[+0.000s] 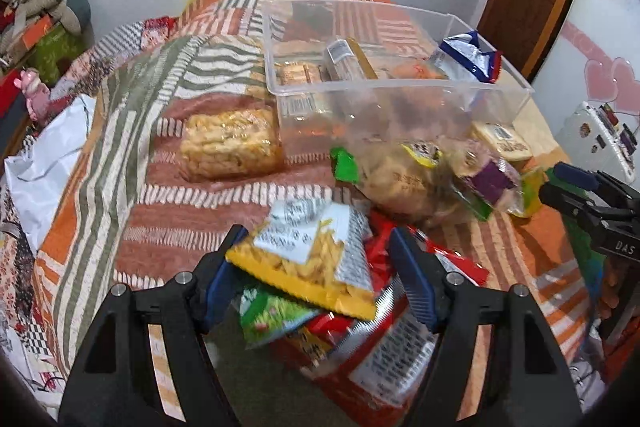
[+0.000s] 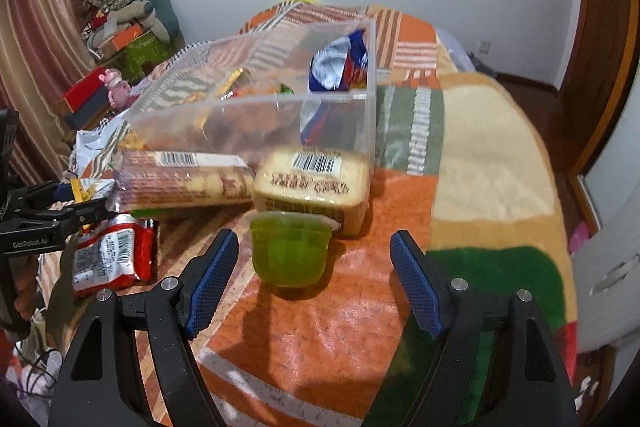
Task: Organize snacks
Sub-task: 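Grasp the yellow fries bag with the left tool while the right tool grasps the green jelly cup, then lower the fries bag and jelly cup into the clear box and release, then move both open tools back toward the remaining snacks, then grasp the boxed pastry with the left tool while the right tool grasps the square bread loaf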
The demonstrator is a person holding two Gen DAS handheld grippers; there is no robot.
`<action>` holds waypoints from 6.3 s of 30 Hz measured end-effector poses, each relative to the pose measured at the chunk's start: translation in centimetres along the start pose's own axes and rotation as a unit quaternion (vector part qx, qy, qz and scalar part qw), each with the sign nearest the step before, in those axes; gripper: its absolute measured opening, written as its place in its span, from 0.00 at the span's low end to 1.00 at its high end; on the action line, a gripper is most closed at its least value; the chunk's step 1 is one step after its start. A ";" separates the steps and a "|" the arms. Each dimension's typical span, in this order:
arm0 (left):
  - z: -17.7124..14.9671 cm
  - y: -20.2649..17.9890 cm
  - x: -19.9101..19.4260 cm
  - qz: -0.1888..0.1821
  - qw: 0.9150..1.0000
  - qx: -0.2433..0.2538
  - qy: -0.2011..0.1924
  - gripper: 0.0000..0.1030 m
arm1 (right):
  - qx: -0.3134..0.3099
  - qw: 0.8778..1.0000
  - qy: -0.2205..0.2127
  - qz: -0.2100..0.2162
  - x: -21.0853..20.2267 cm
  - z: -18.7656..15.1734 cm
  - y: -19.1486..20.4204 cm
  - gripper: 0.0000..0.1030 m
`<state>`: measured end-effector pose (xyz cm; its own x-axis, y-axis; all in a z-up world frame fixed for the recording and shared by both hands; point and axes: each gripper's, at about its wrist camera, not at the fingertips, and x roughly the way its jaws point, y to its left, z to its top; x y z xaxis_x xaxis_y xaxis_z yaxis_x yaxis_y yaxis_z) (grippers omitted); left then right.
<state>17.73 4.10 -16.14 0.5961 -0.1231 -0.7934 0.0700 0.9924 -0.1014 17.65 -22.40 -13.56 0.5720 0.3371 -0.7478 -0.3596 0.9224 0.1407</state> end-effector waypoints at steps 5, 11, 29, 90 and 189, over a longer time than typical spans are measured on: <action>0.1 0.4 0.9 -0.005 1.000 -0.006 -0.006 0.69 | -0.004 1.000 0.016 0.008 1.2 -0.2 0.6 0.73; 0.1 0.9 1.1 0.002 1.000 -0.014 -0.014 0.52 | -0.011 0.999 0.028 0.026 2.0 0.2 1.3 0.70; 0.1 1.1 -3.1 0.012 0.998 -0.010 -0.058 0.37 | 0.012 0.999 0.013 0.047 -0.3 -0.5 -0.6 0.46; 11.8 -0.2 4.9 -0.039 0.997 -0.033 -0.050 0.38 | -0.001 0.999 -0.034 0.018 5.5 10.7 2.0 0.46; 3.5 7.8 1.2 0.012 0.998 -0.054 -0.011 0.40 | 0.009 1.000 -0.022 0.009 -0.1 2.5 -1.0 0.78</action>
<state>21.80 11.72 -15.76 0.6147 -0.0971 -0.7828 -0.0301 0.9888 -0.1463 19.79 -22.90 -11.97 0.5973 0.3619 -0.7157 -0.3575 0.9190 0.1663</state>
